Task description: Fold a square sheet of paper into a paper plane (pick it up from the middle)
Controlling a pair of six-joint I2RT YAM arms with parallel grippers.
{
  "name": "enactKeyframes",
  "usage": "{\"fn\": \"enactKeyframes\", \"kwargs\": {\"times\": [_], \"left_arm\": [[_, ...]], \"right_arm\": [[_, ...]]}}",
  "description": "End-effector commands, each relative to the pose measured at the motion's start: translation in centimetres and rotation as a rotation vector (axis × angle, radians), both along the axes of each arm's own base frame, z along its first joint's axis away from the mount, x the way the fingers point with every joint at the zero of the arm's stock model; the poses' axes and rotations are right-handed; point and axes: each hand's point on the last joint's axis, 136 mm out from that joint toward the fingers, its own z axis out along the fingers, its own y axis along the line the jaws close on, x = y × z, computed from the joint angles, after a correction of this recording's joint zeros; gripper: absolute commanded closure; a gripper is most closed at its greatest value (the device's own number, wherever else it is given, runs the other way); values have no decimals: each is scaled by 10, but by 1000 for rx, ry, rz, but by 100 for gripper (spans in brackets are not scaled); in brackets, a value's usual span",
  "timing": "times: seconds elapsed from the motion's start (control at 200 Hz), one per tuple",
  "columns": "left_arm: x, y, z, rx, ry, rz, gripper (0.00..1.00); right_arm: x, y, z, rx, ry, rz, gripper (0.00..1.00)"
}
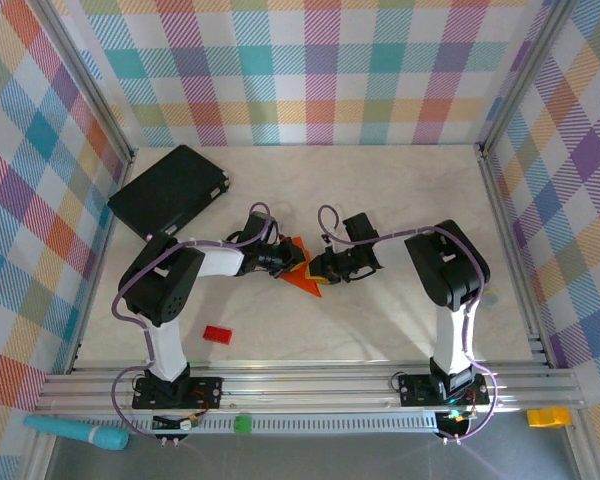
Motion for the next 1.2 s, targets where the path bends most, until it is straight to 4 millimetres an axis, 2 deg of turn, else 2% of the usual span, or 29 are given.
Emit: {"fn": "enactKeyframes", "kwargs": {"times": [0.0,0.245,0.54,0.9,1.2], "left_arm": [[8,1,4,-3,2,12,91],[8,1,5,2,5,7,91],[7,2,2,10,12,9,91],[6,4,1,19,17,14,91],[5,5,0,25,21,17,91]], "right_arm": [[-10,-13,1,-69,-6,16,77],[-17,-26,3,-147,-85,59,74],[-10,-21,26,-176,-211,69,68],[-11,-11,9,-259,-200,117,67],[-14,-13,-3,-280,-167,125,68]]}}
